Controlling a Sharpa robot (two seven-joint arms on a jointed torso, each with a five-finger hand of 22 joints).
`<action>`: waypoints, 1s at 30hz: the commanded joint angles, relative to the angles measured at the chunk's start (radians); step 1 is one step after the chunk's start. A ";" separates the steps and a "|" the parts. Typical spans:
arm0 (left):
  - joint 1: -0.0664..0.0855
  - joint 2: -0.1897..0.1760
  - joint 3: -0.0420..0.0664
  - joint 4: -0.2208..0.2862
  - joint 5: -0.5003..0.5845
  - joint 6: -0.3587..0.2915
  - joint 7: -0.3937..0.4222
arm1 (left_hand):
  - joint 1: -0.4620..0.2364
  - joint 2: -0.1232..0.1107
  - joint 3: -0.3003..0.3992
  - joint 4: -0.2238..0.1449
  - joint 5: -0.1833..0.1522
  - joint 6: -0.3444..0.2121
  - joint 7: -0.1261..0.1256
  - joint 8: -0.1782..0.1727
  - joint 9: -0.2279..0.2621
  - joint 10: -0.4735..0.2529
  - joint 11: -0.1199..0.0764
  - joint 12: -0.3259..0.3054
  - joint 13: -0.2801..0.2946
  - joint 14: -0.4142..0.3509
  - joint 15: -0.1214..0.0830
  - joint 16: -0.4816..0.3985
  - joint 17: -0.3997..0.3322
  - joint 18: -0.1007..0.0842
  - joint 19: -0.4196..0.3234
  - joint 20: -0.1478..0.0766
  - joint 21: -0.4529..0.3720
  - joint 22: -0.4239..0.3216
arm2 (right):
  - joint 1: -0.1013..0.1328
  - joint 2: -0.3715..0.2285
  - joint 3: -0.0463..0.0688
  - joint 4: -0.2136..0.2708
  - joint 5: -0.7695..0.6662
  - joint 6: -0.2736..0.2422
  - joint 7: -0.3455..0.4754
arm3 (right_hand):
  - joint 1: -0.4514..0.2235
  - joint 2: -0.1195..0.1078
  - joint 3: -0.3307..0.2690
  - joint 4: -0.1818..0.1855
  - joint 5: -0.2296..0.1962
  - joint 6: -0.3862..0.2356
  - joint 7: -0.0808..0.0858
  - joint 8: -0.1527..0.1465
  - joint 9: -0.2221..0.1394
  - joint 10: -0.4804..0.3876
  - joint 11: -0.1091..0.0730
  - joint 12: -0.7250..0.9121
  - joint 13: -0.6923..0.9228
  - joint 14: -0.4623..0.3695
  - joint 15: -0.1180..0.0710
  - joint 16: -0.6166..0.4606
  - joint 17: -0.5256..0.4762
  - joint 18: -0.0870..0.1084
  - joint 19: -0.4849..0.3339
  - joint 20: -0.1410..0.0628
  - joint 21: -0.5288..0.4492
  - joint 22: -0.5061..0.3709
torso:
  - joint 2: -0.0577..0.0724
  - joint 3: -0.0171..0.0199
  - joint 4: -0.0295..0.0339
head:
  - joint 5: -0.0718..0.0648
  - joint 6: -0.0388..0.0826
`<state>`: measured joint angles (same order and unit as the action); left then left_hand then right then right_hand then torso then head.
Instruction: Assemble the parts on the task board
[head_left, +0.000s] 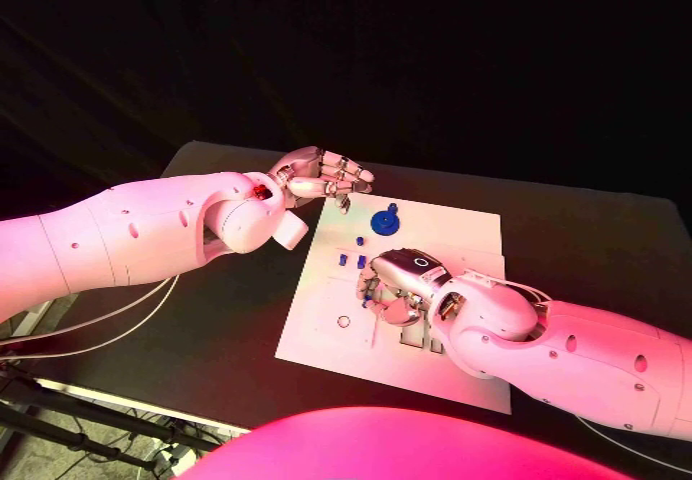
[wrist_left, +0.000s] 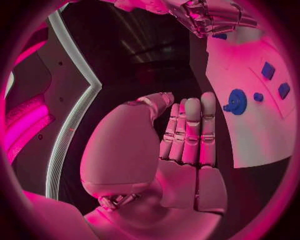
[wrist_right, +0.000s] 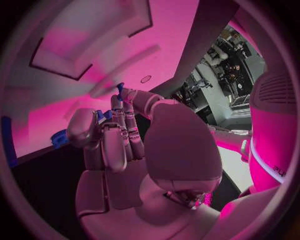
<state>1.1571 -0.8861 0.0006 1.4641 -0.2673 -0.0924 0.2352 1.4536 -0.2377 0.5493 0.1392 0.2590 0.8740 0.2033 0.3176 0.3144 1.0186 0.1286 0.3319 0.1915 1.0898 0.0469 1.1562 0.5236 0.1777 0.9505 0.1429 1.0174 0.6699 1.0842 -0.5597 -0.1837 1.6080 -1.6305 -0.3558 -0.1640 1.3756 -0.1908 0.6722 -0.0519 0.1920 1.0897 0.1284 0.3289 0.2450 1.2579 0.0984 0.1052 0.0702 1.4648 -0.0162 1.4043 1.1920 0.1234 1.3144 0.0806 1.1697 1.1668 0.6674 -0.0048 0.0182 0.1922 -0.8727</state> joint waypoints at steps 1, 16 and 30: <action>0.001 0.001 0.001 0.002 0.005 0.019 0.002 | -0.007 0.005 -0.005 0.002 0.001 -0.008 -0.002 0.003 0.001 -0.005 0.000 0.007 0.001 -0.002 0.004 -0.004 -0.001 0.007 0.008 0.003 0.006 0.001 | -0.006 0.004 -0.003 -0.003 -0.027 0.032 -0.003 | 0.013 0.013 0.006 -0.002 0.003 0.003 0.001 0.005 0.001 0.048 -0.041 0.003 0.021 0.042 -0.007 0.004 -0.001 -0.016 -0.003 -0.002 -0.003 0.000 | 0.000 -0.0001 -0.0002 | -0.001 0.000; 0.001 0.001 0.001 0.003 0.005 0.021 0.001 | -0.006 0.005 -0.005 0.001 0.001 -0.010 -0.003 0.005 0.002 -0.006 -0.001 0.009 0.001 -0.002 0.004 -0.004 -0.001 0.007 0.007 0.003 0.005 0.000 | -0.011 0.006 -0.009 -0.002 -0.021 0.035 -0.007 | -0.015 0.008 -0.001 0.003 0.000 -0.017 0.009 -0.003 0.006 0.030 -0.033 -0.016 0.020 0.041 0.001 0.006 -0.004 -0.014 -0.014 0.004 -0.012 -0.004 | -0.001 -0.0007 -0.0008 | -0.006 0.000; 0.001 -0.003 0.001 0.003 0.002 0.023 -0.009 | -0.005 0.004 -0.006 0.000 0.001 -0.013 -0.003 0.005 0.002 -0.009 0.000 0.008 0.001 -0.002 0.004 -0.004 -0.001 0.008 0.007 0.003 0.006 0.000 | -0.011 -0.016 -0.009 0.003 0.013 -0.095 -0.003 | -0.049 -0.052 -0.024 -0.001 0.000 -0.138 0.055 -0.065 0.001 -0.222 0.027 -0.035 -0.005 -0.009 0.053 -0.045 -0.115 0.025 -0.148 0.052 -0.188 -0.147 | -0.001 0.0004 0.0001 | -0.011 0.000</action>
<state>1.1572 -0.8895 0.0006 1.4650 -0.2676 -0.0862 0.2267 1.4536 -0.2377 0.5493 0.1393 0.2590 0.8667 0.2033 0.3175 0.3153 1.0187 0.1286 0.3368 0.1915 1.0898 0.0469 1.1562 0.5238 0.1777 0.9505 0.1429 1.0174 0.6698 1.0729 -0.5734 -0.1939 1.6081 -1.6302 -0.4079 -0.1689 1.3276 -0.2318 0.6516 -0.0527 0.1960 0.9580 0.1849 0.2698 0.2472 1.0430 0.1252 0.0686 0.0652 1.4590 0.0325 1.3635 1.0797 0.1393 1.1741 0.1348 0.9862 1.0231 0.6665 -0.0047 0.0175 0.1821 -0.8728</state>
